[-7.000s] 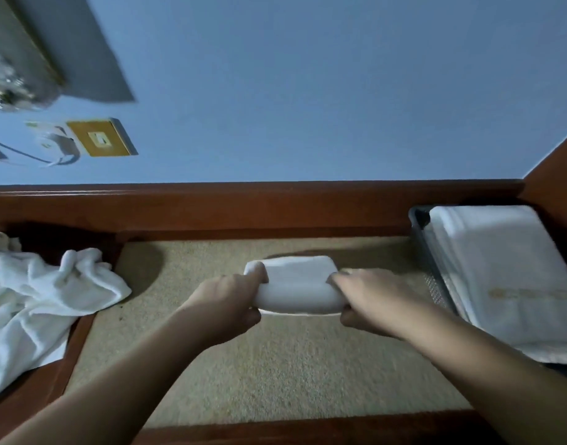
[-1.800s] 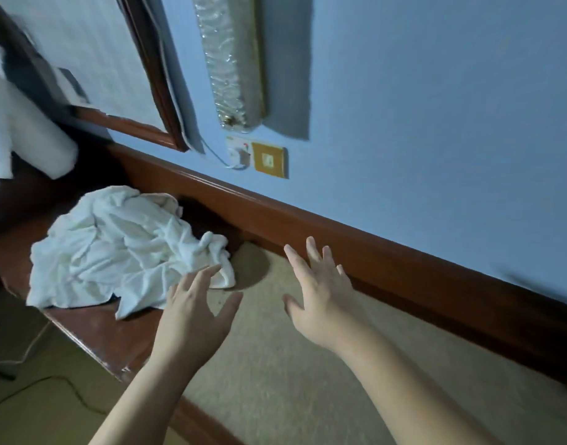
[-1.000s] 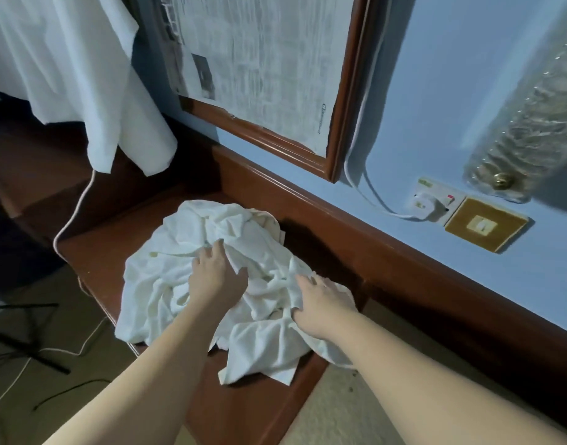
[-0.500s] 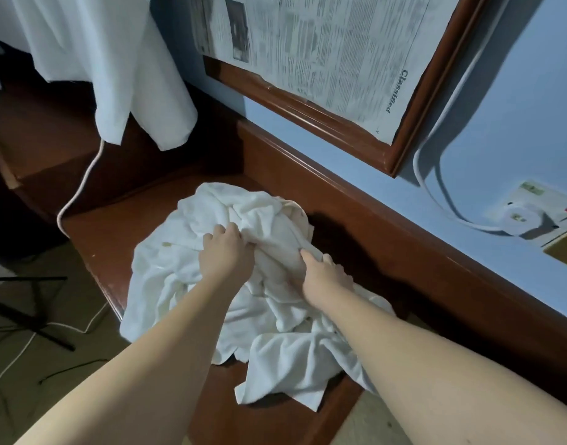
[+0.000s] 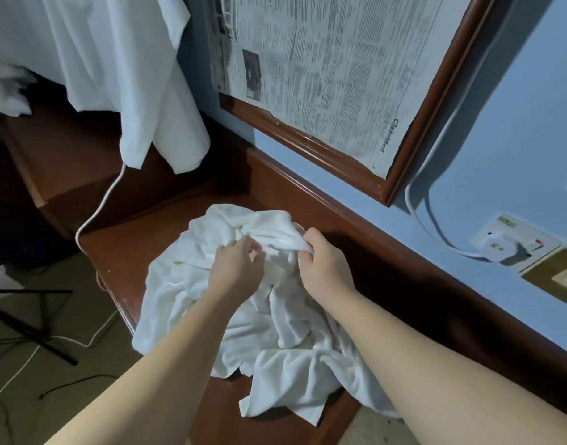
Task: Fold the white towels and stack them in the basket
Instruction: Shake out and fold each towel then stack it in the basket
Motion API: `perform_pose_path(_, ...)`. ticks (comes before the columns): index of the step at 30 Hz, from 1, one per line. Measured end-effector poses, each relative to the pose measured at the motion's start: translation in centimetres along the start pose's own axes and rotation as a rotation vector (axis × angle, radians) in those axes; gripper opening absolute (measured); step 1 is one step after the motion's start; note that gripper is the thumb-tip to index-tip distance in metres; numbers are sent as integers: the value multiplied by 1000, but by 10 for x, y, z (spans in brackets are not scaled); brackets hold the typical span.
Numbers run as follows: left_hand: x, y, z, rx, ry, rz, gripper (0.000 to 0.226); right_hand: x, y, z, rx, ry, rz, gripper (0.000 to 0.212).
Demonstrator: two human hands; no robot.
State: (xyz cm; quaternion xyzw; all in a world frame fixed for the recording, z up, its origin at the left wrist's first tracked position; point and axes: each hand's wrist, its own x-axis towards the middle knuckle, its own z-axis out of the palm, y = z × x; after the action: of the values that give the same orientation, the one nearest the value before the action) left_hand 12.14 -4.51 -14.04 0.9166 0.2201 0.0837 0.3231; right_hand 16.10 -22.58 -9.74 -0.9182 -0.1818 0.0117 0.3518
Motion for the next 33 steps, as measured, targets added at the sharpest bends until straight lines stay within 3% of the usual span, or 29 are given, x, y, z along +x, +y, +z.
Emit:
perform_pose_path(5, -10, 66, -30, -115, 11, 112, 34, -4, -56, -90, 69, 135, -157, 19)
perform_pose_path(11, -28, 159, -90, -288, 260, 310, 49, -20, -111, -205, 14, 348, -320, 18)
perform_pose_path(15, -49, 216, -127, -340, 365, 453, 60, -49, -140, -284, -20, 472, -400, 7)
perform_pose_path(19, -82, 257, -154, -456, 474, 500, 63, -85, -152, -354, -68, 567, -423, 5)
perform_pose_path(23, -95, 271, -154, -355, 577, 590, 75, -128, -153, -412, -137, 653, -393, 7)
perform_pose_path(27, -113, 281, -142, -214, 508, 646, 34, -173, -150, -459, -181, 717, -347, 10)
perform_pose_path(33, -163, 309, -118, -332, 66, 676, 28, -243, -140, -514, -233, 819, -331, 12)
